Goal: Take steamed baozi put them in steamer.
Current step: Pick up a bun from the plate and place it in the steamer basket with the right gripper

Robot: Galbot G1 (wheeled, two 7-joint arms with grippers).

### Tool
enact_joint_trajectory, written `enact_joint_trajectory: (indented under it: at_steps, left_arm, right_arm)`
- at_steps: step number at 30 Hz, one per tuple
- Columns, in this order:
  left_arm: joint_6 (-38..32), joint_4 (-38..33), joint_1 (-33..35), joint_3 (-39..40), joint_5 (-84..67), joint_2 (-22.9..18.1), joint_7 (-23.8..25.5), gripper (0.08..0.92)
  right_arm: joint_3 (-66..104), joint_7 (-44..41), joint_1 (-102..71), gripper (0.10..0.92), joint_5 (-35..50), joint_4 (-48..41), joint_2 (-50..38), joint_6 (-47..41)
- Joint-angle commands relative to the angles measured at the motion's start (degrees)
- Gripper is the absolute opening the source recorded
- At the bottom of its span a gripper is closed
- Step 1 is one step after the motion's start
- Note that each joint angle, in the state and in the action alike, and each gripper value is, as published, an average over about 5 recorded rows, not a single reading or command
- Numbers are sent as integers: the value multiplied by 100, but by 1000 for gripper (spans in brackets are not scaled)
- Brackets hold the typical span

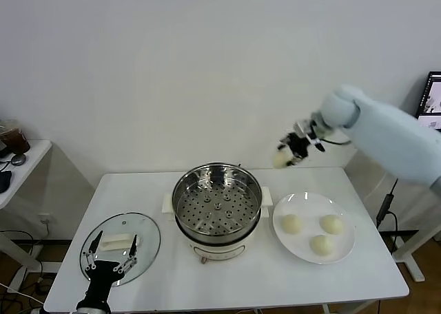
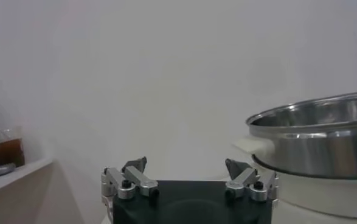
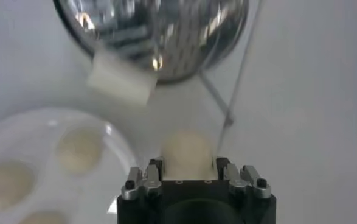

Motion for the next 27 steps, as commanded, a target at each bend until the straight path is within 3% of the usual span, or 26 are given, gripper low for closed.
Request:
enact_joint_trajectory:
  at_steps: [1, 12, 27]
  left_arm:
    - [4, -6, -2, -9, -9, -2, 2, 823]
    - [20, -14, -52, -183, -11, -49, -1, 823]
    - [20, 53, -91, -221, -2, -107, 0, 823]
  right_arm:
    - [-881, 8, 561, 526, 184, 155, 1442, 934]
    - [-913, 567, -255, 526, -1731, -909, 2268, 2632]
    - [-328, 1313, -933, 534, -3621, -1640, 2278, 3532]
